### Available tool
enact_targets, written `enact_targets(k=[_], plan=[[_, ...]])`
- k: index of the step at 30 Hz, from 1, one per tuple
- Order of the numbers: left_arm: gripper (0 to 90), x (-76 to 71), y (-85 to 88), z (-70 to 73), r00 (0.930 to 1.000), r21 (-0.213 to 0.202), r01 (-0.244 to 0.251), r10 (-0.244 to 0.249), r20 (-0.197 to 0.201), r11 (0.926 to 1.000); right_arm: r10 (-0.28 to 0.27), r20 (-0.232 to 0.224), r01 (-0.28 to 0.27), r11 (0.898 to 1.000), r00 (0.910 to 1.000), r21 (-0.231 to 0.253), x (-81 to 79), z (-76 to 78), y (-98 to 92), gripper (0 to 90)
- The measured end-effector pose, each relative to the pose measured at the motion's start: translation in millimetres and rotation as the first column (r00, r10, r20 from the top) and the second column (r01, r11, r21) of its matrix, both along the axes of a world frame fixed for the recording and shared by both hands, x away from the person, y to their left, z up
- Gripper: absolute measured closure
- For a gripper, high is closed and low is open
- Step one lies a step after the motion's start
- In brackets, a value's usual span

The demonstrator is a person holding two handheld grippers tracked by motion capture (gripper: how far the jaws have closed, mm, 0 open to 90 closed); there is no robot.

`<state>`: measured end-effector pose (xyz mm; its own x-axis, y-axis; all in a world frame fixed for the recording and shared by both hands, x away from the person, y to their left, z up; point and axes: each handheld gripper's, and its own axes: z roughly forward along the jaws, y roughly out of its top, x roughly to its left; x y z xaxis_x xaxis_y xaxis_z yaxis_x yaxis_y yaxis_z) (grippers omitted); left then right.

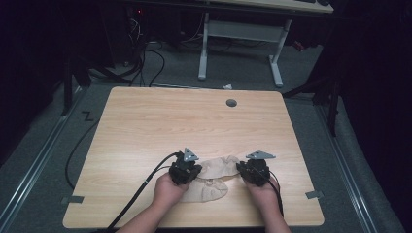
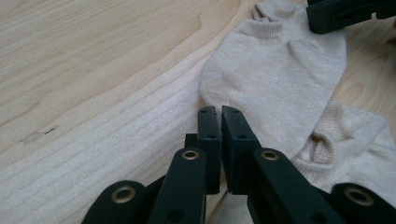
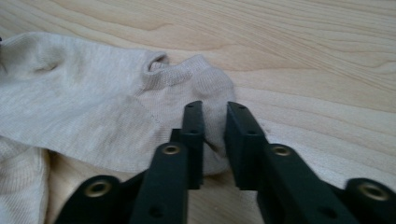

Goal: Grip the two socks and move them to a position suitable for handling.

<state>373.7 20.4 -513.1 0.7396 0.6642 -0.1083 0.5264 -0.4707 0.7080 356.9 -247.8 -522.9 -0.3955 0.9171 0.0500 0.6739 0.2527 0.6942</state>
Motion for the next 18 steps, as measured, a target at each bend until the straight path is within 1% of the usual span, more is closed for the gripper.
enact_targets(k=[1, 2, 3, 4, 7, 9, 10, 11, 12, 13, 14, 15, 18], plan=[[86.7, -0.5, 0.2, 0.9, 0.9999, -0.002, -0.003, 0.003, 0.01, 1.0, 0.007, 0.003, -0.007, 1.0, 1.0, -0.002, -0.2, -0.1, 0.0, 85.6], [86.8, -1.4, 0.8, 3.2, 0.9998, -0.013, -0.007, 0.007, 0.02, 0.9999, 0.022, 0.011, -0.022, 1.0, 0.9997, -0.011, -1.8, 0.3, 1.5, 87.0], [86.7, -1.4, 0.8, 3.2, 0.9998, -0.013, -0.007, 0.007, 0.02, 0.9999, 0.022, 0.011, -0.022, 1.0, 0.9997, -0.011, -1.8, 0.3, 1.5, 87.0], [86.7, -2.3, 1.4, 5.1, 0.9995, -0.016, -0.007, 0.008, 0.032, 0.9999, 0.032, 0.02, -0.032, 0.999, 0.9993, -0.014, -2.8, 1.0, 2.2, 87.3], [86.8, -8.4, 5.1, 14.4, 0.9984, -0.028, -0.002, 0.004, 0.056, 0.9996, 0.04, 0.072, -0.04, 0.999, 0.9966, -0.013, -9.1, 8.0, 3.8, 87.6], [86.8, -13.6, 9.2, 20.7, 0.9961, -0.035, 0.001, 0.002, 0.088, 0.9994, 0.045, 0.113, -0.045, 0.999, 0.9926, 0.002, -14.8, 14.6, 4.8, 87.7], [86.8, -14.7, 11.5, 22.7, 0.9954, -0.034, 0.0, 0.003, 0.095, 0.9994, 0.056, 0.151, -0.056, 0.998, 0.987, -0.001, -19.3, 20.6, 8.3, 87.8], [86.8, -15.2, 13.8, 24.4, 0.9954, -0.037, -0.002, 0.006, 0.096, 0.9993, 0.056, 0.151, -0.056, 0.998, 0.987, -0.001, -19.3, 20.6, 8.3, 87.8], [86.8, -15.6, 16.3, 26.4, 0.9948, -0.04, -0.005, 0.009, 0.101, 0.9992, 0.06, 0.171, -0.06, 0.998, 0.9835, -0.005, -21.2, 23.5, 10.2, 87.9], [86.9, -16.5, 19.2, 28.9, 0.9941, -0.048, -0.011, 0.016, 0.107, 0.9988, 0.065, 0.2, -0.068, 0.998, 0.9776, 0.005, -25.8, 29.5, 15.3, 87.9], [86.9, -17.1, 21.0, 30.3, 0.9938, -0.052, -0.012, 0.018, 0.11, 0.9986, 0.065, 0.2, -0.068, 0.998, 0.9776, 0.005, -25.8, 29.5, 15.3, 87.9], [86.9, -18.2, 22.9, 31.8, 0.9932, -0.059, -0.015, 0.022, 0.114, 0.9981, 0.073, 0.212, -0.074, 0.997, 0.9745, 0.0, -27.4, 31.4, 16.9, 87.9], [86.9, -22.9, 28.8, 35.2, 0.9915, -0.063, -0.012, 0.02, 0.128, 0.998, 0.088, 0.239, -0.092, 0.996, 0.9671, 0.005, -33.9, 37.3, 23.2, 87.8]])
